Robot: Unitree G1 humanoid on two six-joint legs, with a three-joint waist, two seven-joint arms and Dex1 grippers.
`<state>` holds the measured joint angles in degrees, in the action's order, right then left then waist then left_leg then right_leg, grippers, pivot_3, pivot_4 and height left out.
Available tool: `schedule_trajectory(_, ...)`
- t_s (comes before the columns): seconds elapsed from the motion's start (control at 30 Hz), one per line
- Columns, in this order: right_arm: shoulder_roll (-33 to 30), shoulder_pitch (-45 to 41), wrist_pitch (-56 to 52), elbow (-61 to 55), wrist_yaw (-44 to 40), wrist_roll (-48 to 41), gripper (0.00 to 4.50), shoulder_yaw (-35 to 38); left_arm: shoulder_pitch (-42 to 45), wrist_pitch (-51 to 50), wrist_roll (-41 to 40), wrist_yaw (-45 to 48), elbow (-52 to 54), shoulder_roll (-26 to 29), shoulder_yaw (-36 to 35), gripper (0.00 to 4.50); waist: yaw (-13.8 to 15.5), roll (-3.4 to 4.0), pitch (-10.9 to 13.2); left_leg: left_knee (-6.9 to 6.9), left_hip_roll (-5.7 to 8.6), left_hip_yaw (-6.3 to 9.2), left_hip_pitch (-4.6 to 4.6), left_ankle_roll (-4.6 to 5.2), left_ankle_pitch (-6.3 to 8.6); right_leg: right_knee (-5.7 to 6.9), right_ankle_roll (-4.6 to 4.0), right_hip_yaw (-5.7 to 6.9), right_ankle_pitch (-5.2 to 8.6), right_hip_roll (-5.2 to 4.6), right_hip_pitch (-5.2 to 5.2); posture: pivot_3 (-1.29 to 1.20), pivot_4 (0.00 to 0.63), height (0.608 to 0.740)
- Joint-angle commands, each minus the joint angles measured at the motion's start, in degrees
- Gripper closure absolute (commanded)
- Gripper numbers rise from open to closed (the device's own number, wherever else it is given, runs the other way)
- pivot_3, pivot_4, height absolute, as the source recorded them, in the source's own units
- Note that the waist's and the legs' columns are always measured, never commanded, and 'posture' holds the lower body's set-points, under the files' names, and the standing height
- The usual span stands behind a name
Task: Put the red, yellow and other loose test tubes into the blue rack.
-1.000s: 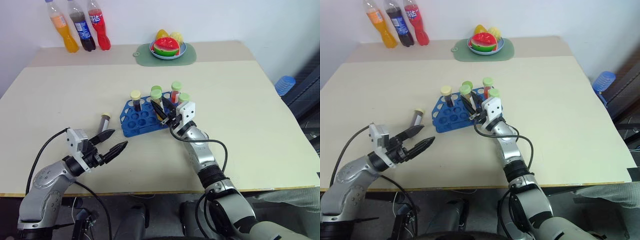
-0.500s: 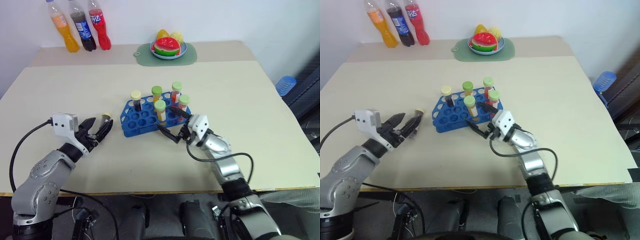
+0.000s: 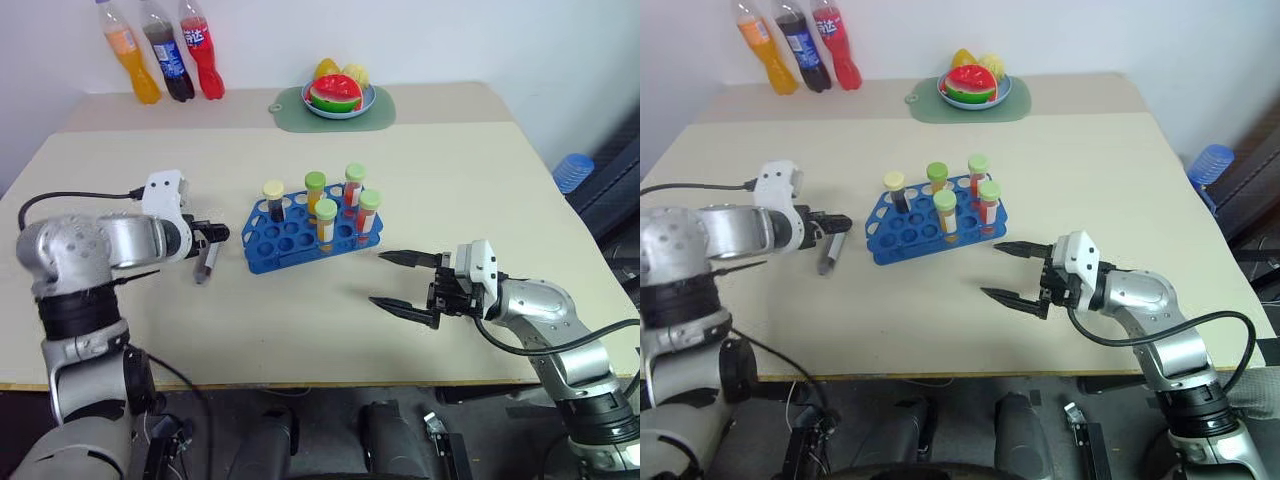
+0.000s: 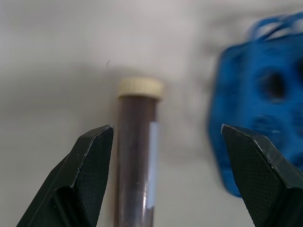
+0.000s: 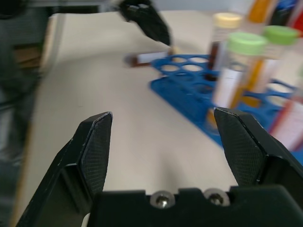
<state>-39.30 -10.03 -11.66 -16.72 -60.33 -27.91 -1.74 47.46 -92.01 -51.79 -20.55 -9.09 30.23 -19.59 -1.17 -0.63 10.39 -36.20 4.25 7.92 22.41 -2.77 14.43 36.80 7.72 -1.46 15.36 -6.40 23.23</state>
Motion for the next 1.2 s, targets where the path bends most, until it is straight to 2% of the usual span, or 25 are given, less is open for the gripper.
schedule_trajectory(0.03,-0.88,-0.45,-0.70,-2.48,-0.58,-1.31,0.75,1.77,5.30,-0.49,1.12,-3.71,-9.06,0.91,2.08,0.74,0.37,-0.04,0.01,-0.01,0.01,0.00,0.01,0.00,0.00,0.00,0.00,0.00,0.00,-0.02,0.00,0.00,0.150,0.740)
schedule_trajectory(0.13,-1.03,-0.53,-0.03,-2.26,-0.25,-0.35,0.75,2.43,9.24,-0.49,4.36,-3.27,-16.18,0.65,4.85,0.74,0.57,-0.12,0.05,-0.02,0.07,-0.02,0.04,-0.14,-0.08,-0.02,0.01,0.00,0.00,-0.06,0.02,0.00,0.150,0.740)
schedule_trajectory(0.2,-0.80,-0.50,-0.06,-2.72,0.24,-0.11,0.68,2.29,10.57,-0.49,7.02,-1.45,-18.79,0.29,6.47,1.26,0.53,-0.14,0.05,-0.01,0.09,-0.05,0.05,-0.24,-0.14,-0.03,0.01,0.00,0.00,-0.07,0.01,0.00,0.150,0.740)
schedule_trajectory(0.23,-0.71,-0.22,0.00,-2.98,0.41,0.03,0.68,2.16,11.01,-0.49,8.01,-0.56,-20.13,0.08,7.16,1.54,0.51,-0.14,0.05,-0.01,0.10,-0.07,0.05,-0.26,-0.14,-0.03,0.01,0.00,0.00,-0.08,0.01,0.00,0.150,0.740)
schedule_trajectory(0.37,-1.30,1.16,0.44,-3.58,0.08,0.82,0.68,1.97,12.42,-0.49,10.85,2.30,-23.48,-0.69,8.45,3.55,0.48,-0.14,0.05,0.01,0.09,-0.14,0.05,-0.33,-0.19,0.02,0.01,0.01,0.00,-0.08,0.06,0.00,0.150,0.740)
schedule_trajectory(0.4,-1.28,1.18,0.48,-3.48,0.16,0.95,0.68,1.99,12.53,-0.49,11.20,3.03,-23.59,-0.53,8.73,3.70,0.47,-0.14,0.05,0.00,0.09,-0.16,0.05,-0.34,-0.19,0.03,0.01,0.00,0.00,-0.08,0.06,0.00,0.150,0.740)
schedule_trajectory(0.5,-1.18,1.21,1.14,-2.55,0.05,1.45,0.68,2.10,12.10,-0.49,10.38,4.83,-22.86,0.44,9.03,3.70,0.46,-0.14,0.05,-0.01,0.09,-0.19,0.04,-0.34,-0.19,0.06,0.02,0.00,0.00,-0.10,0.06,0.00,0.150,0.740)
schedule_trajectory(0.57,-0.94,1.23,1.27,-2.09,0.03,1.48,0.68,2.22,9.73,-0.49,6.36,6.69,-18.10,2.26,9.04,3.70,0.36,-0.14,0.05,-0.01,0.09,-0.19,0.04,-0.34,-0.19,0.08,0.02,0.00,0.01,-0.10,0.07,0.00,0.150,0.740)
schedule_trajectory(0.63,-0.70,1.21,1.33,-1.57,0.16,1.46,0.68,2.49,4.82,-0.49,0.01,10.07,-7.85,5.78,9.92,3.70,0.17,-0.16,0.06,-0.01,0.06,-0.14,0.04,-0.34,-0.19,0.15,0.02,-0.01,0.01,-0.15,0.15,0.00,0.150,0.740)
schedule_trajectory(0.7,-0.35,1.35,1.57,-0.87,0.41,1.44,0.68,2.81,-2.40,2.49,-1.53,15.58,8.46,6.47,5.86,3.70,-0.18,-0.20,0.09,0.02,0.02,-0.19,0.06,-0.35,-0.19,0.20,0.02,-0.03,0.01,-0.19,0.25,0.00,0.150,0.740)
schedule_trajectory(0.73,-0.15,1.46,1.60,-0.55,0.47,1.26,0.68,3.03,-6.43,5.55,-1.52,18.11,15.46,6.91,4.38,3.70,-0.06,-0.23,0.10,0.05,-0.09,-0.28,0.06,-0.35,-0.19,0.27,0.01,-0.06,0.01,-0.24,0.33,0.00,0.150,0.740)
schedule_trajectory(0.8,0.46,1.41,1.60,0.52,0.66,1.02,0.68,3.26,-17.81,20.71,-0.99,33.89,28.54,9.01,3.29,3.70,0.03,-0.25,0.11,0.07,-0.11,-0.30,0.09,-0.36,-0.19,0.21,0.00,-0.06,0.01,-0.26,0.36,0.00,0.150,0.740)
schedule_trajectory(0.87,0.97,1.26,2.30,2.26,0.63,1.78,0.68,3.03,-24.68,29.03,1.90,39.37,34.88,10.22,3.44,3.70,0.34,-0.24,0.11,0.06,-0.13,-0.42,0.08,-0.37,-0.19,0.20,-0.02,-0.09,0.01,-0.30,0.36,0.00,0.150,0.740)
schedule_trajectory(0.97,1.11,0.46,2.50,4.62,0.24,2.22,0.68,2.94,-30.46,45.84,11.71,45.37,39.02,9.58,8.08,3.70,1.10,-0.24,0.11,0.03,-0.10,-0.47,0.04,-0.26,-0.14,0.10,-0.07,0.01,0.02,-0.33,0.16,0.00,0.150,0.740)
schedule_trajectory(1.07,0.78,-0.60,1.56,6.58,0.45,2.45,0.68,3.32,-32.65,60.67,20.53,46.60,39.33,4.88,12.75,3.70,1.87,-0.23,0.10,0.00,-0.07,-0.55,0.01,0.06,0.04,-0.14,-0.10,0.02,0.01,-0.33,-0.01,0.00,0.150,0.740)
schedule_trajectory(1.2,-0.31,-0.83,1.53,8.27,0.10,3.93,0.68,3.25,-32.02,78.02,32.39,45.21,32.80,-3.71,19.98,3.70,1.97,-0.26,0.09,0.00,0.00,-0.57,0.04,0.04,0.03,-0.53,-0.05,0.05,-0.06,-0.32,-0.17,0.00,0.150,0.740)
